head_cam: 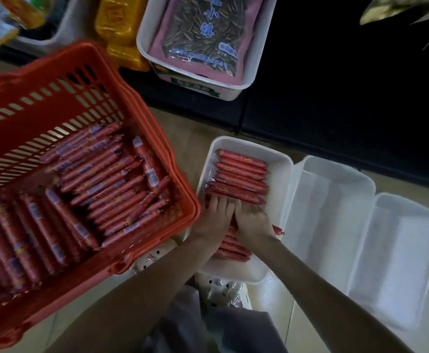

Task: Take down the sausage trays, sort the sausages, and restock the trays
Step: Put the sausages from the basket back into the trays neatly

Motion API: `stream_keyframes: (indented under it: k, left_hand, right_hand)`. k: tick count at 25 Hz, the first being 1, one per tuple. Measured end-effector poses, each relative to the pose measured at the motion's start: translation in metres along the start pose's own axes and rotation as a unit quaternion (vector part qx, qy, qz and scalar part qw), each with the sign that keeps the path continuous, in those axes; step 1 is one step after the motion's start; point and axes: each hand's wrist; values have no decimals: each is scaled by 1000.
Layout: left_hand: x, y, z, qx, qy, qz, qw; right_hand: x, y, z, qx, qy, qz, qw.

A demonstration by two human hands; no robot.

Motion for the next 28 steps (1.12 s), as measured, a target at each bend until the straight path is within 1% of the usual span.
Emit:
stream_keyframes:
  k: [1,3,4,5,7,8,9,10,12,13,14,15,17,18,20,22,24,26,28]
  left_hand:
    - [9,-3,-3,-20,0,-12,1000]
    - [23,-6,-9,-30,20,-59,998]
    - [30,-8,-11,-25,23,-41,999]
    - [35,-10,-11,-17,24,-22,999]
    - [41,-13,-8,17,13,-65,998]
    - [46,-17,-8,26,5,-57,998]
    - [48,-18,-11,37,7,-18,999]
    - [47,-17,-15,45,9,37,998]
    - [46,-19,-18,34,20,101,994]
    - [48,-19,-19,39,32,120,992]
    - [48,-20,-21,43,48,121,991]
    - [48,-22,-21,46,60,107,991]
    - [51,-24,-20,75,87,69,991]
    - [53,-25,-20,90,105,47,989]
    - [50,-23,-20,84,121,32,989]
    - [49,-20,-20,87,90,62,990]
    - [52,-22,-20,85,95,55,990]
    - [56,-24,-19,77,100,52,991]
    - [53,-20,-15,66,94,64,991]
  right_hand:
    - [8,3,3,-2,0,-14,1000]
    - [17,2,12,-5,17,-82,996]
    - [18,-3,15,-4,15,-82,997]
    - [23,-8,17,2,-10,-77,997]
    - [29,-16,15,55,-49,-67,995]
    - [29,-20,13,88,-57,-70,992]
    - [27,-20,12,111,-57,-83,989]
    - [24,-19,13,122,-32,-102,987]
    - [29,-18,14,92,36,-135,986]
    - [30,-19,11,55,62,-114,990]
    - [29,-22,8,21,60,-66,996]
    - [37,-27,9,4,34,-29,999]
    - [42,-29,15,-2,-68,-3,998]
    - [40,-28,18,9,-110,-13,994]
    - [36,-23,22,24,-146,-28,989]
    - [36,-18,20,33,-174,-58,982]
    - [36,-15,17,30,-138,-51,989]
    - [35,-19,21,2,-79,-8,997]
    - [28,-24,25,-32,-59,41,997]
Point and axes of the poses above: each hand's wrist, its own y-axis towards the middle knuckle, its own x-axis out of the palm, z = x × y, and after that the axes turned 8 degrees about z, right-handed
